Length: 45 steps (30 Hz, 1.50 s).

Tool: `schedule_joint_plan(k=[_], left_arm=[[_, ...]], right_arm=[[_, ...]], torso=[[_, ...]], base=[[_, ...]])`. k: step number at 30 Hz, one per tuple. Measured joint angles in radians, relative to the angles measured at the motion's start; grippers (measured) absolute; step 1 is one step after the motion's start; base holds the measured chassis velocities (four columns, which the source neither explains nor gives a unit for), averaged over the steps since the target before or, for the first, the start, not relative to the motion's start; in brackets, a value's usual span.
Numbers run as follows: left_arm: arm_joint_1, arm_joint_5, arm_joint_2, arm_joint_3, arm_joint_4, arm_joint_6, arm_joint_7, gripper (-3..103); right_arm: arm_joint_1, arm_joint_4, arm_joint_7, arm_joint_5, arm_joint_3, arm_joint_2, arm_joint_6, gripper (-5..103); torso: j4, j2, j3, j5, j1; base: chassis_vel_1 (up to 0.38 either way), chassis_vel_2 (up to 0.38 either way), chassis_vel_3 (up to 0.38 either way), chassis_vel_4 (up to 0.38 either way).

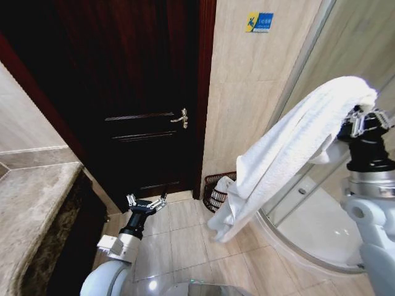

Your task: Discard the used towel into the hamper.

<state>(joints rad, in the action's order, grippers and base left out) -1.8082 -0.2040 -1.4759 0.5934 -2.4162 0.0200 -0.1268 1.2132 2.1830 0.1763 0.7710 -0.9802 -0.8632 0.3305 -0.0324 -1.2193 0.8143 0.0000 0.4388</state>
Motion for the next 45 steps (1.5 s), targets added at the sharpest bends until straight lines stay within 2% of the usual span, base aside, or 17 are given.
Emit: schedule_joint_plan(k=[16, 17, 19, 24, 25, 28, 31, 34, 37, 45], left_arm=[[0.0, 0.0, 0.0, 0.0, 0.0, 0.0, 0.0, 100], [0.0, 0.0, 0.0, 0.0, 0.0, 0.0, 0.0, 100], [0.0, 0.0, 0.0, 0.0, 0.0, 0.0, 0.0, 100], [0.0, 0.0, 0.0, 0.0, 0.0, 0.0, 0.0, 100], [0.0, 0.0, 0.0, 0.0, 0.0, 0.0, 0.0, 100], [0.0, 0.0, 0.0, 0.0, 0.0, 0.0, 0.0, 100], [0.0, 0.0, 0.0, 0.0, 0.0, 0.0, 0.0, 100], [0.0, 0.0, 0.0, 0.0, 0.0, 0.0, 0.0, 100], [0.0, 0.0, 0.0, 0.0, 0.0, 0.0, 0.0, 100], [0.0, 0.0, 0.0, 0.0, 0.0, 0.0, 0.0, 100]], right_arm=[[-0.011, -0.013, 0.015, 0.033, 0.003, 0.031, -0.002, 5], [-0.01, -0.009, 0.016, 0.04, -0.001, 0.034, -0.002, 5], [-0.008, -0.006, 0.016, 0.047, -0.005, 0.038, -0.002, 5], [0.001, 0.014, 0.016, 0.063, -0.031, 0.046, -0.004, 5], [0.003, 0.023, 0.019, 0.069, -0.047, 0.051, -0.006, 5], [0.003, 0.026, 0.027, 0.077, -0.061, 0.057, -0.007, 5], [0.001, 0.023, 0.049, 0.092, -0.084, 0.07, -0.005, 5], [0.003, 0.025, 0.055, 0.096, -0.093, 0.07, -0.005, 5], [0.023, 0.071, 0.054, 0.109, -0.12, 0.064, -0.013, 5], [-0.007, 0.037, 0.056, 0.115, -0.12, 0.094, -0.015, 5]], torso=[[-0.0001, 0.0, 0.0, 0.0003, 0.0], [-0.0001, 0.0, 0.0, -0.0012, 0.0], [-0.0002, 0.0, 0.0, 0.0004, 0.0], [-0.0001, 0.0, 0.0, 0.0007, 0.0], [-0.0001, 0.0, 0.0, -0.001, 0.001], [-0.0001, 0.001, 0.001, 0.0006, 0.002], [-0.0003, 0.001, 0.0, -0.0007, 0.001], [-0.0009, 0.001, 0.0, 0.0006, 0.001], [0.0002, 0.0, 0.0, -0.0004, -0.001], [0.0, 0.0, 0.0, 0.0, 0.0]], base=[[-0.119, 0.124, 0.117, -0.12], [-0.231, 0.248, 0.241, -0.237], [-0.226, 0.24, 0.245, -0.246], [-0.256, 0.264, 0.26, -0.264], [-0.253, 0.253, 0.199, -0.231], [-0.226, 0.161, 0.147, -0.192], [-0.091, 0.091, 0.025, -0.01], [-0.032, 0.049, 0.012, 0.042], [0.045, -0.064, -0.006, 0.072], [0.014, -0.014, -0.008, 0.015]])
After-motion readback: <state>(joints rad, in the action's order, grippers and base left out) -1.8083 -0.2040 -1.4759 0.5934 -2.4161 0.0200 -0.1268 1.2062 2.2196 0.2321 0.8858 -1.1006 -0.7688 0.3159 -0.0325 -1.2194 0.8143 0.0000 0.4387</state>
